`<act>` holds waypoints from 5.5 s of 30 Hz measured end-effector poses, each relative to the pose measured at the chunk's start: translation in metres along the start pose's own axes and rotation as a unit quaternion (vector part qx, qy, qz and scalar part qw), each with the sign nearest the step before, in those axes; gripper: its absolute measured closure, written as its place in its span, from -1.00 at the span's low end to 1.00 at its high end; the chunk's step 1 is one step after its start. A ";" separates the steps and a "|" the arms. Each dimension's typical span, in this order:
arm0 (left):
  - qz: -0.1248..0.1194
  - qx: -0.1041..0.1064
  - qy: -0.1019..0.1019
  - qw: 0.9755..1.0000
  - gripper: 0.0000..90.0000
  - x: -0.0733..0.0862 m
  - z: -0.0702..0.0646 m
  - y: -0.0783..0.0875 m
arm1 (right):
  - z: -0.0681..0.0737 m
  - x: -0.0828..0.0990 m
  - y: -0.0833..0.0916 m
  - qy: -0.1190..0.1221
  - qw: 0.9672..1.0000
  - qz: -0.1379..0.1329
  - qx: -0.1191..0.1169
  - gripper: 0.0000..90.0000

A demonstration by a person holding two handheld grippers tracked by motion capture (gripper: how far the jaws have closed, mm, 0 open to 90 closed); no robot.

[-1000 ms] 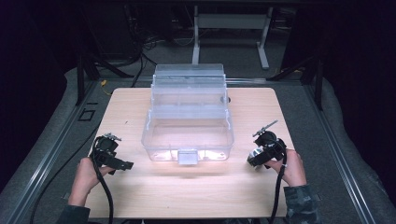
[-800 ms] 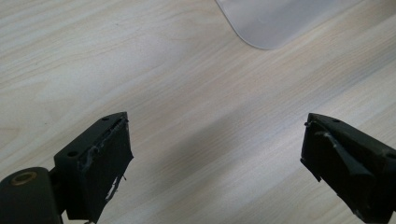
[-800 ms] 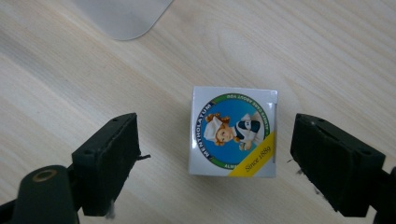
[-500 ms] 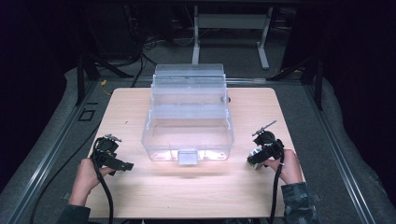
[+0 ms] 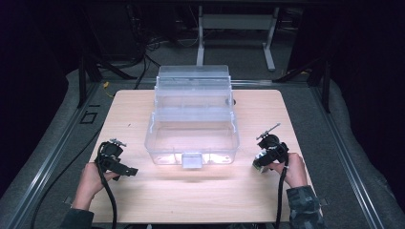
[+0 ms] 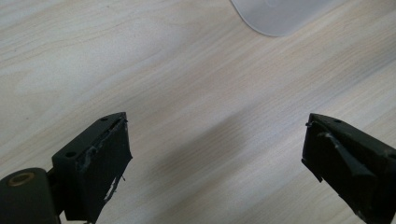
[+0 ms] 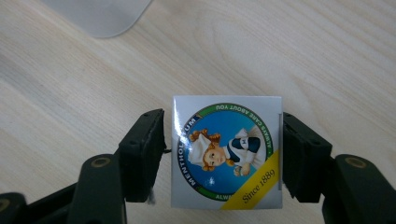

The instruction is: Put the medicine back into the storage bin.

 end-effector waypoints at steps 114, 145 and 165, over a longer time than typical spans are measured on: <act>0.013 -0.005 -0.031 0.999 -0.96 0.002 -0.001 -0.009 | 0.044 -0.133 0.100 0.125 0.991 -0.036 -0.002 0.03; 0.019 -0.007 -0.033 0.999 -0.95 0.001 -0.002 -0.011 | 0.077 -0.150 0.030 0.155 0.986 0.054 -0.017 0.03; 0.020 -0.008 -0.033 0.999 -0.95 0.001 -0.002 -0.012 | 0.077 -0.144 -0.001 0.158 0.980 0.120 -0.017 0.02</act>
Point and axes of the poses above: each handheld gripper's, and its own axes: y roughly backward along the jaws, x roughly out of its underside, z roughly to its left, the point moved 1 cm from there along -y, roughly forward along the jaws, and after that the axes turned 4 degrees about x, right-handed, at the moved point
